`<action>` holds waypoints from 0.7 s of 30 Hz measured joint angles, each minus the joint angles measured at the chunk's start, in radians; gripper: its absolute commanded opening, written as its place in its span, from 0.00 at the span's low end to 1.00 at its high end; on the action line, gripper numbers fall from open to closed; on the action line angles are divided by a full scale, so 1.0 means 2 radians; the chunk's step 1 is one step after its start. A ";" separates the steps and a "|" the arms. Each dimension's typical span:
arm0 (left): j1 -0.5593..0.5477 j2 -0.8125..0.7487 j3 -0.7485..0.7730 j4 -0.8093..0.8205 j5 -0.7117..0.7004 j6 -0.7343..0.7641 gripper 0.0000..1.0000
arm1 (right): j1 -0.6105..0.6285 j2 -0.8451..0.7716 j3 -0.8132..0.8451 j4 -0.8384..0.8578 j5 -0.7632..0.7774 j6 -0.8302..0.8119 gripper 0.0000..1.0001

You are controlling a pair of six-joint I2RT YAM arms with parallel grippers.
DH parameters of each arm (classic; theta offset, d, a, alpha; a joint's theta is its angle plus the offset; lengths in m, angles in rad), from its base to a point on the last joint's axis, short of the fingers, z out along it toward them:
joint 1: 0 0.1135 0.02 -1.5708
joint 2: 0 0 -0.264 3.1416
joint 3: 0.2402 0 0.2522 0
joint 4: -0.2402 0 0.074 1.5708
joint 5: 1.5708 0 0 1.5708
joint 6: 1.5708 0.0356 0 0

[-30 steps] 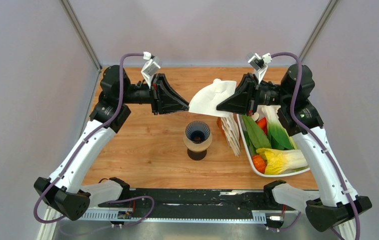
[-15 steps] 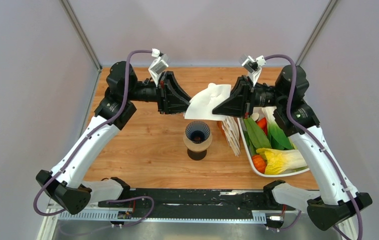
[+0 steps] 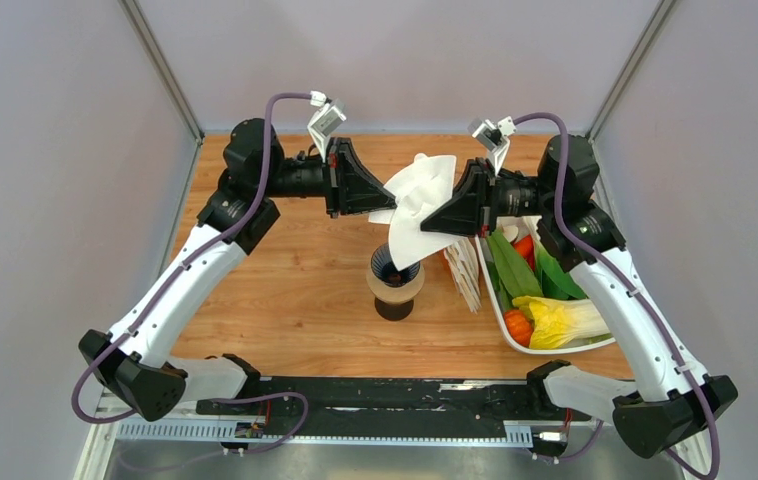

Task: Place the coffee filter in the dripper

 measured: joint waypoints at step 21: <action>0.098 -0.001 -0.014 0.093 -0.044 -0.100 0.00 | -0.030 -0.005 -0.020 -0.002 0.003 0.003 0.00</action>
